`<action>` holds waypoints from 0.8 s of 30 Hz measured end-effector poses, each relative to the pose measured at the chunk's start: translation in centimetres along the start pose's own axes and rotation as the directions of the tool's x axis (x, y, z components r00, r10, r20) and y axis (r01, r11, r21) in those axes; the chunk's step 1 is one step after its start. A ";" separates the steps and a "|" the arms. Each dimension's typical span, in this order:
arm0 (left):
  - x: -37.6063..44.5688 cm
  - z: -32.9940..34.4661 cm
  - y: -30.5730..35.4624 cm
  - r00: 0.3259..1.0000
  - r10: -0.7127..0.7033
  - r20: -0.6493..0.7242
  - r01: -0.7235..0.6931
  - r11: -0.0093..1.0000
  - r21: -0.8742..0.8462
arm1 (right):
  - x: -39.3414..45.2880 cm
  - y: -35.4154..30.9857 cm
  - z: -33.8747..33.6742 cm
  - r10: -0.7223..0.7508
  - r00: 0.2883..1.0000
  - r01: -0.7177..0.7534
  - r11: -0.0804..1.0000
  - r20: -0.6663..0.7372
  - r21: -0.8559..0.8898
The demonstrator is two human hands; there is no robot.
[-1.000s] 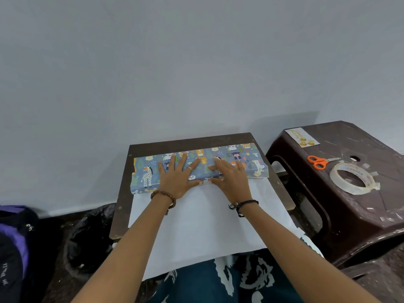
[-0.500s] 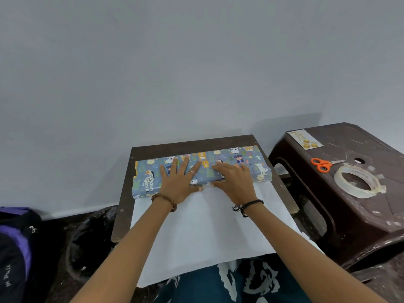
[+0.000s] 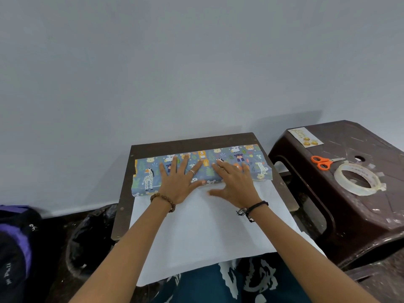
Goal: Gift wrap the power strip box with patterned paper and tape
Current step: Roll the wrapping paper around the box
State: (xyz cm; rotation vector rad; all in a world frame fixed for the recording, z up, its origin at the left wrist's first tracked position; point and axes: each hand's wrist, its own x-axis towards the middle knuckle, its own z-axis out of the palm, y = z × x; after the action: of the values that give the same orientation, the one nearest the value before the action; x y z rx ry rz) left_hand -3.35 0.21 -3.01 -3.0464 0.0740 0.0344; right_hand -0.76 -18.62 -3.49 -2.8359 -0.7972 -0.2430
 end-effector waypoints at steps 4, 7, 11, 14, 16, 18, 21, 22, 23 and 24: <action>0.0 0.2 0.0 1.000 -0.003 -0.020 0.003 1.000 0.016 | 0.3 0.0 -0.2 0.020 1.000 -0.020 1.000 -0.016 -0.005; 0.2 0.4 0.0 1.000 -0.007 -0.025 0.008 0.999 0.047 | 0.4 0.0 0.0 0.041 0.998 -0.039 0.999 -0.049 0.029; 0.4 0.6 0.1 1.000 -0.002 -0.029 0.004 0.997 0.077 | 0.7 0.4 0.1 0.021 0.997 -0.016 0.998 -0.074 0.068; 0.5 0.3 0.1 1.000 -0.002 -0.008 0.003 0.997 0.073 | 1.0 0.6 0.2 0.019 0.997 -0.014 0.998 -0.071 0.067; 0.5 0.2 0.1 1.000 -0.003 -0.012 0.004 0.998 0.064 | 1.1 0.7 0.2 0.032 0.997 -0.027 0.997 -0.073 0.074; 0.5 0.1 0.0 1.000 -0.011 -0.018 0.012 0.999 0.049 | 1.1 0.7 0.2 0.040 0.997 -0.035 0.996 -0.072 0.077; 0.6 -0.3 0.0 0.999 -0.018 0.034 0.017 1.000 0.025 | 1.3 0.7 0.2 0.042 0.997 -0.037 0.997 -0.065 0.072; 0.7 -0.4 -0.1 0.998 -0.018 0.055 0.018 1.000 0.014 | 1.3 0.7 0.2 0.041 0.997 -0.037 0.997 -0.062 0.067; 0.8 -0.6 -0.1 0.997 -0.018 0.071 0.018 1.000 0.004 | 1.4 0.7 0.2 0.040 0.997 -0.036 0.997 -0.062 0.066; 0.9 -0.7 -0.2 0.996 -0.015 0.084 0.016 1.000 -0.004 | 1.4 0.8 0.3 0.037 0.997 -0.033 0.997 -0.069 0.069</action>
State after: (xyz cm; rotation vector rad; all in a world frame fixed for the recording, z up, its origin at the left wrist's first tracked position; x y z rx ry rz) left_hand -2.43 0.27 -2.29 -3.0450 0.0441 0.1620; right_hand 0.88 -18.51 -3.60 -2.7583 -0.7267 -0.3028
